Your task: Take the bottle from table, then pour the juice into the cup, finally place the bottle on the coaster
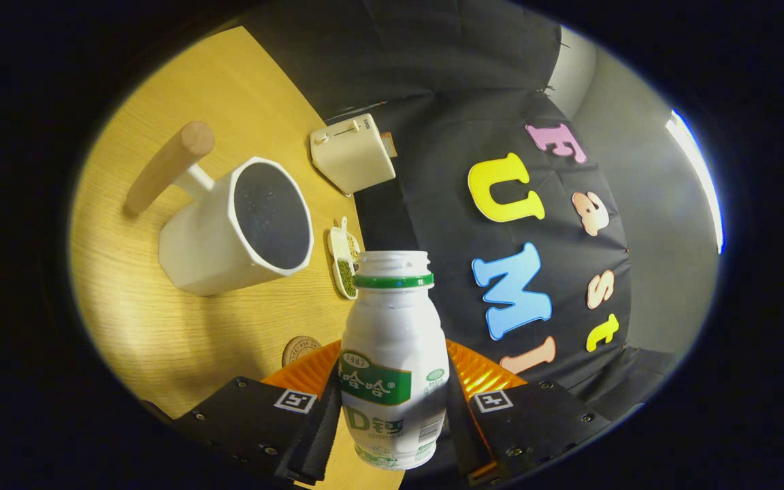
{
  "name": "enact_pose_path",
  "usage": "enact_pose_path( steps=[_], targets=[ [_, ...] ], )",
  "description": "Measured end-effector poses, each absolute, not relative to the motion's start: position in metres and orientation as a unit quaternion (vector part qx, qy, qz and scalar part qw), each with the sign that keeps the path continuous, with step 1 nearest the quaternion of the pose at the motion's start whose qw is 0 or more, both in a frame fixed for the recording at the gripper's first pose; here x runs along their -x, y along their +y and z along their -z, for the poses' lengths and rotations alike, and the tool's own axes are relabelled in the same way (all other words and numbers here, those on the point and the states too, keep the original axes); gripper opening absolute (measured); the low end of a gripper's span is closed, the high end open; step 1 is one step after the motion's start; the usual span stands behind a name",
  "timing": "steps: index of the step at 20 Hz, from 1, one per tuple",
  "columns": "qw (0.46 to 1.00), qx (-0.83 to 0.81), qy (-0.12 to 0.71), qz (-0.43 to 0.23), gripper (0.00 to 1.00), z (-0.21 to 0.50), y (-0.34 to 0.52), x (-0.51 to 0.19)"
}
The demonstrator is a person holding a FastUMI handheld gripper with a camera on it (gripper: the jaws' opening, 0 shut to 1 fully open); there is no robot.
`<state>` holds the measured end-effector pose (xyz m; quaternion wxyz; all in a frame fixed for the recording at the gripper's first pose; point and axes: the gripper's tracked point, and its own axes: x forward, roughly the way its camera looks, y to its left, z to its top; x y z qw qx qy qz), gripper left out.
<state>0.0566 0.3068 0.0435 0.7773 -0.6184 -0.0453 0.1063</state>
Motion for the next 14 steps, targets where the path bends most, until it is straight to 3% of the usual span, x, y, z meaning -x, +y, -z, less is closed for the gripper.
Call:
enact_pose_path(
  steps=[14],
  targets=[
    [0.739, 0.665, -0.05, -0.095, 0.69, -0.0509, 0.3113, -0.0592]
  ],
)
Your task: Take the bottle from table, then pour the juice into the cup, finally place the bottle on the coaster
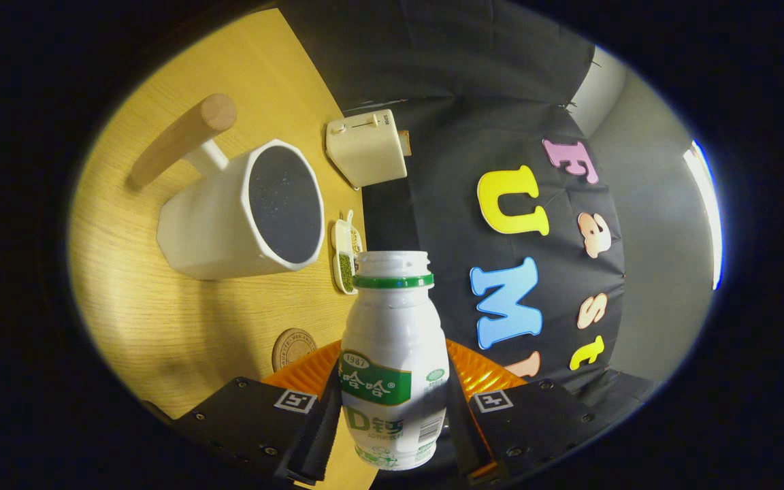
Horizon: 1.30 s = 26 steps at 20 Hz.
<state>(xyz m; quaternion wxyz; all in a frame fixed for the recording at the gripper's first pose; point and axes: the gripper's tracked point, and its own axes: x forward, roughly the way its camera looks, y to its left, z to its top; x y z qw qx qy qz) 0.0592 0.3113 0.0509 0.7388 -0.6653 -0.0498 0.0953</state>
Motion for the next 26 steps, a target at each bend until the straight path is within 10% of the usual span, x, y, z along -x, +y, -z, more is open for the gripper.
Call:
enact_pose_path(
  steps=[26],
  targets=[
    [0.651, 0.75, -0.097, -0.067, 0.69, -0.065, 0.326, -0.056]
  ],
)
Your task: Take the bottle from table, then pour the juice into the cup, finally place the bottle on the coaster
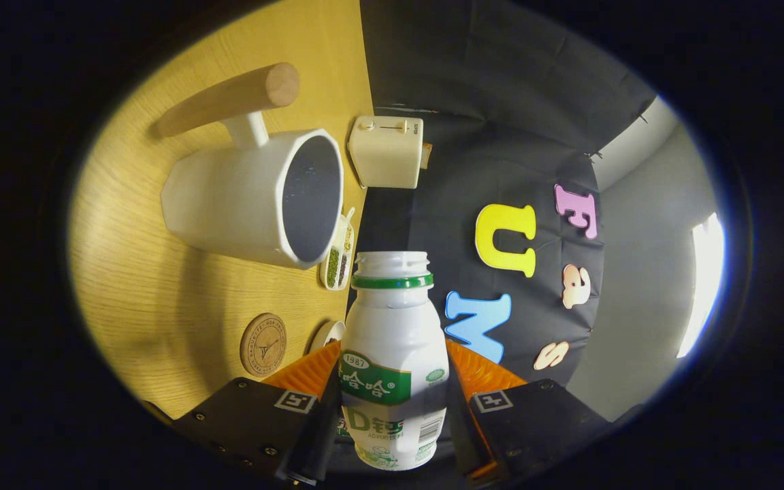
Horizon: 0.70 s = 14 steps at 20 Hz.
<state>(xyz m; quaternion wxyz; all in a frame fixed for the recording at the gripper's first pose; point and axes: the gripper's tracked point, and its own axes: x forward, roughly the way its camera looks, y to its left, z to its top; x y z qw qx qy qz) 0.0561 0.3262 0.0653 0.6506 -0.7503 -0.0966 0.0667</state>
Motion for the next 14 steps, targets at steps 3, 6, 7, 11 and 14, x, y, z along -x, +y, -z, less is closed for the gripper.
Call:
enact_pose_path(
  steps=[3, 6, 7, 11, 14],
  targets=[
    [0.642, 0.757, -0.099, -0.065, 0.69, -0.065, 0.3275, -0.0558],
    [0.641, 0.759, -0.098, -0.065, 0.69, -0.0652, 0.3265, -0.0551],
    [0.64, 0.759, -0.097, -0.066, 0.69, -0.0651, 0.3274, -0.0559],
    [0.634, 0.764, -0.098, -0.065, 0.69, -0.0665, 0.3269, -0.0554],
    [0.629, 0.768, -0.102, -0.063, 0.69, -0.0681, 0.3276, -0.0551]
  ],
)
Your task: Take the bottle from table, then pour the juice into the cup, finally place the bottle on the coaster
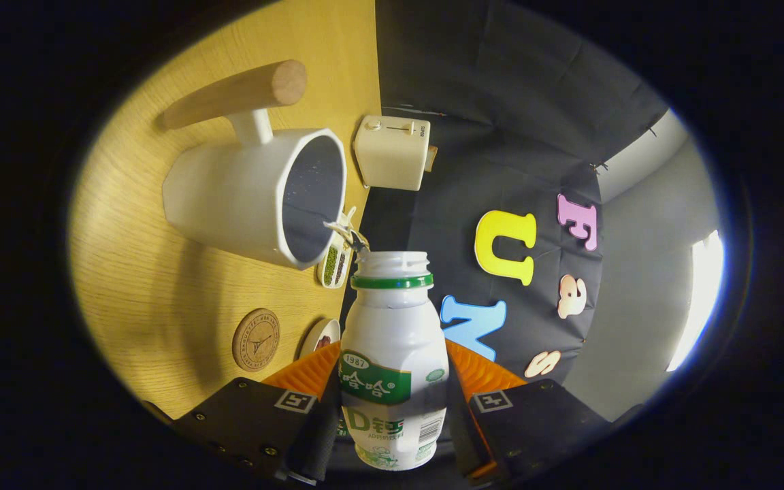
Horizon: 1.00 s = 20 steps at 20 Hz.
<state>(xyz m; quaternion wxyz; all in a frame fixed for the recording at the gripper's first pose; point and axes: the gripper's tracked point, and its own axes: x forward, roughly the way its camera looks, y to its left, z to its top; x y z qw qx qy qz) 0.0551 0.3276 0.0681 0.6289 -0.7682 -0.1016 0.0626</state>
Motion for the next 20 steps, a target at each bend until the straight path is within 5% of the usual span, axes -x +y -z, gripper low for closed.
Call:
enact_pose_path(
  steps=[20],
  targets=[
    [0.586, 0.801, -0.106, -0.058, 0.69, -0.079, 0.336, -0.051]
  ],
)
